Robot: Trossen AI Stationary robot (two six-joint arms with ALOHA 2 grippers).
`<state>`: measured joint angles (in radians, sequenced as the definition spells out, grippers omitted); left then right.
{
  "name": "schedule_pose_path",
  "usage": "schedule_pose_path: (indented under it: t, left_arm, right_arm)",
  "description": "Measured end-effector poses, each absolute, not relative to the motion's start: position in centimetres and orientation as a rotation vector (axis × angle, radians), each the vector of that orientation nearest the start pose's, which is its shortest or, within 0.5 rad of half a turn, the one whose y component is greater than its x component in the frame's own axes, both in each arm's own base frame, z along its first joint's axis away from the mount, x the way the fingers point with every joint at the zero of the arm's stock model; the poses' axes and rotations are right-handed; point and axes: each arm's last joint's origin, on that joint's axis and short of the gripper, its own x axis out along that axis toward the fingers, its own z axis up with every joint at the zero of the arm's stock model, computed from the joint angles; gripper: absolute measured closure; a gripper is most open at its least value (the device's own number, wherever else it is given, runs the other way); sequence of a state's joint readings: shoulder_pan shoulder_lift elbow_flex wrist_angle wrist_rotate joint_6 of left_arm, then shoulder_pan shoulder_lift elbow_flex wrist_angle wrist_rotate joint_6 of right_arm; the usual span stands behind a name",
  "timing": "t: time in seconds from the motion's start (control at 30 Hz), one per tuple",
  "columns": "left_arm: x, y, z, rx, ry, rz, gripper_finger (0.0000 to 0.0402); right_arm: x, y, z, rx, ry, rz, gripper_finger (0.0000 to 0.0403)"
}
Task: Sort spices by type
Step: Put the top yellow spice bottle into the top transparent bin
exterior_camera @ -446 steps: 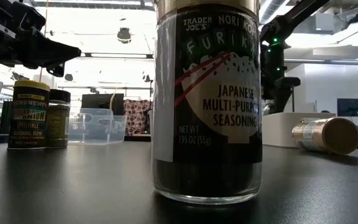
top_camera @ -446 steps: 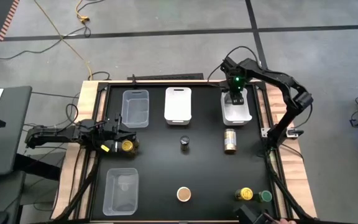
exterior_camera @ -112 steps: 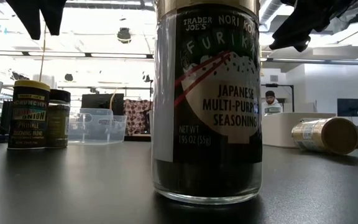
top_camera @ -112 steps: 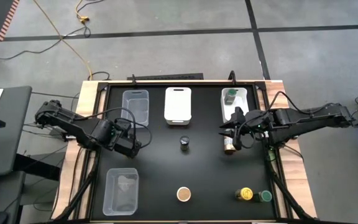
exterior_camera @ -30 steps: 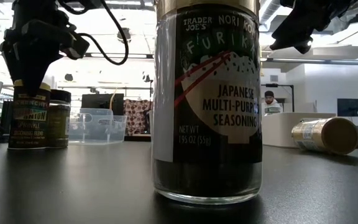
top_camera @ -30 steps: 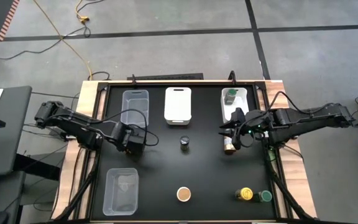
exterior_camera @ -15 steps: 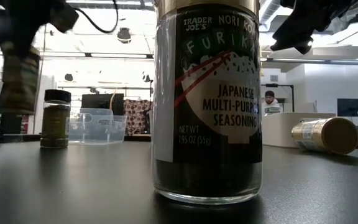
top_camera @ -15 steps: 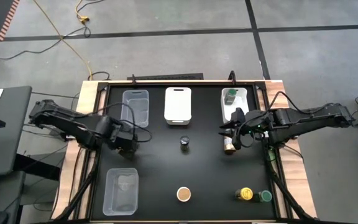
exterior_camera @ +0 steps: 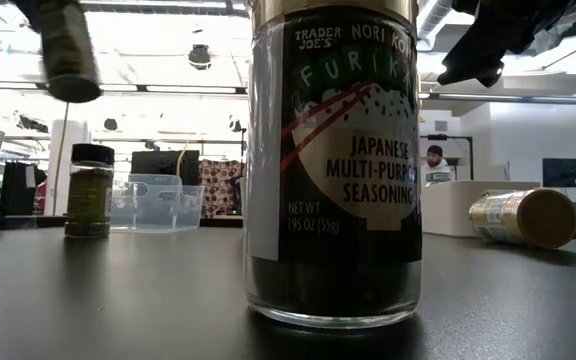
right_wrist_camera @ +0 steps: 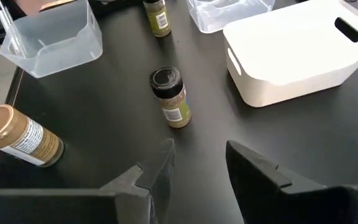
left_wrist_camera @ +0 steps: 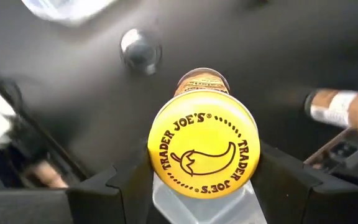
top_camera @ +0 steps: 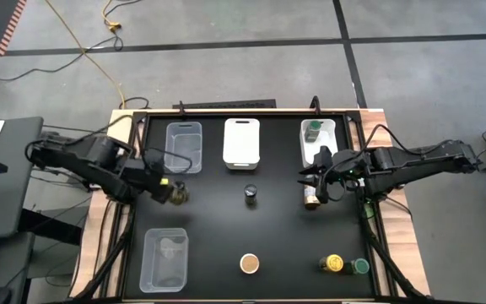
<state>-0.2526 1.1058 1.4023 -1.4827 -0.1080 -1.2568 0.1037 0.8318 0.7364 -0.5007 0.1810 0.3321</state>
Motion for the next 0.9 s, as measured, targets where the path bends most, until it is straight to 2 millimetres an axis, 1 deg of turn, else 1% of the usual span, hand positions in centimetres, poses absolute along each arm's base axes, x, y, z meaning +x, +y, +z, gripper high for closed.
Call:
schedule_pose_path:
  t: [0.1, 0.2, 0.37, 0.47, 0.63, 0.77, 0.9]
  left_arm:
    - [15.1, -2.1, 38.6, -0.817, 1.054, 0.649, 0.0179]
    - [15.7, -0.1, 38.9, -0.729, 1.059, 0.660, 0.0179]
    - [16.8, 4.0, 39.0, -0.583, 1.120, 0.640, 0.0179]
    - [17.3, 6.7, 38.8, -0.487, 1.180, 0.607, 0.0179]
    - [17.9, 11.6, 37.2, -0.361, 1.300, 0.546, 0.0179]
    - [18.9, 15.5, 35.1, -0.289, 1.391, 0.480, 0.0179]
    - [20.0, 18.7, 32.6, -0.250, 1.469, 0.408, 0.0179]
  right_arm:
    - [17.1, 1.2, 28.1, 0.238, 0.570, -0.173, 0.0230]
    - [17.2, 1.2, 28.2, 0.245, 0.555, -0.174, 0.0230]
    - [17.3, 0.8, 28.4, 0.250, 0.521, -0.217, 0.0230]
    - [17.4, 0.4, 28.5, 0.258, 0.513, -0.237, 0.0230]
    - [17.4, 0.1, 28.5, 0.262, 0.511, -0.253, 0.0230]
    - [17.4, 0.1, 28.5, 0.263, 0.511, -0.254, 0.0230]
    - [17.4, 0.1, 28.5, 0.284, 0.509, -0.260, 0.0230]
